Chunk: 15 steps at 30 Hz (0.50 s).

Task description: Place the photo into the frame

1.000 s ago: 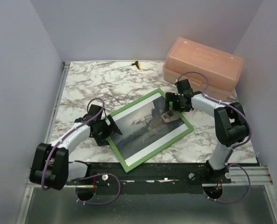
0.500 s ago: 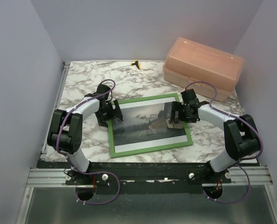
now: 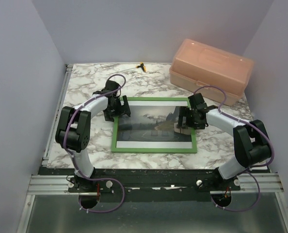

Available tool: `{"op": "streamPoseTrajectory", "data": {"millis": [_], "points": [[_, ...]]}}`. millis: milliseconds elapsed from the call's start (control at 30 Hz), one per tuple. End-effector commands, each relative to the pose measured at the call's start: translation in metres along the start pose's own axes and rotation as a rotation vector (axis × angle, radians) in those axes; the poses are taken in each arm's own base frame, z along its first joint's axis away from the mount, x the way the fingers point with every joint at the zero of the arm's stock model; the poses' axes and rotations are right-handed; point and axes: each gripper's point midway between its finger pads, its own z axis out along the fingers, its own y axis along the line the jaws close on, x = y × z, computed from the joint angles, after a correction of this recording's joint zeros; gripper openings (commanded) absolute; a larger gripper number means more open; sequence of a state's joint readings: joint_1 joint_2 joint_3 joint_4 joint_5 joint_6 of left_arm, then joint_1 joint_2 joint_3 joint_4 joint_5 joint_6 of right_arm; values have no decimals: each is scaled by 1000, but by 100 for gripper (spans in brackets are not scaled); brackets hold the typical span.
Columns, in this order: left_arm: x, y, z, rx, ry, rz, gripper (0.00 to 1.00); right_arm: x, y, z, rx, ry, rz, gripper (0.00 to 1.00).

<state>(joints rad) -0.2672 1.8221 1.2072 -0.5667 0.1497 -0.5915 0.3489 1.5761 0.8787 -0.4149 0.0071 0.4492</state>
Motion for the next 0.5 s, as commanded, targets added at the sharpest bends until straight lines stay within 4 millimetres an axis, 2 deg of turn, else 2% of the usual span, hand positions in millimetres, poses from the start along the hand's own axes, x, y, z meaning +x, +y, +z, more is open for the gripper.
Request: {"op": "streamPoseTrajectory", "data": {"millis": [0, 100, 167, 267, 367, 467], "points": [[14, -29, -12, 86, 2, 0, 99, 16, 48, -12, -170, 77, 48, 100], [-9, -6, -30, -12, -96, -11, 98, 6, 42, -19, -129, 37, 52, 100], [-26, 5, -49, -58, -168, -24, 98, -4, 42, -26, -116, -2, 53, 100], [-49, 10, -88, -79, -309, -7, 99, -23, 43, -41, -111, -79, 50, 100], [-57, 6, -124, -49, -424, 40, 99, -44, 41, -61, -103, -183, 47, 100], [-55, 5, -157, 16, -568, 77, 98, -62, 35, -80, -89, -307, 44, 100]]}}
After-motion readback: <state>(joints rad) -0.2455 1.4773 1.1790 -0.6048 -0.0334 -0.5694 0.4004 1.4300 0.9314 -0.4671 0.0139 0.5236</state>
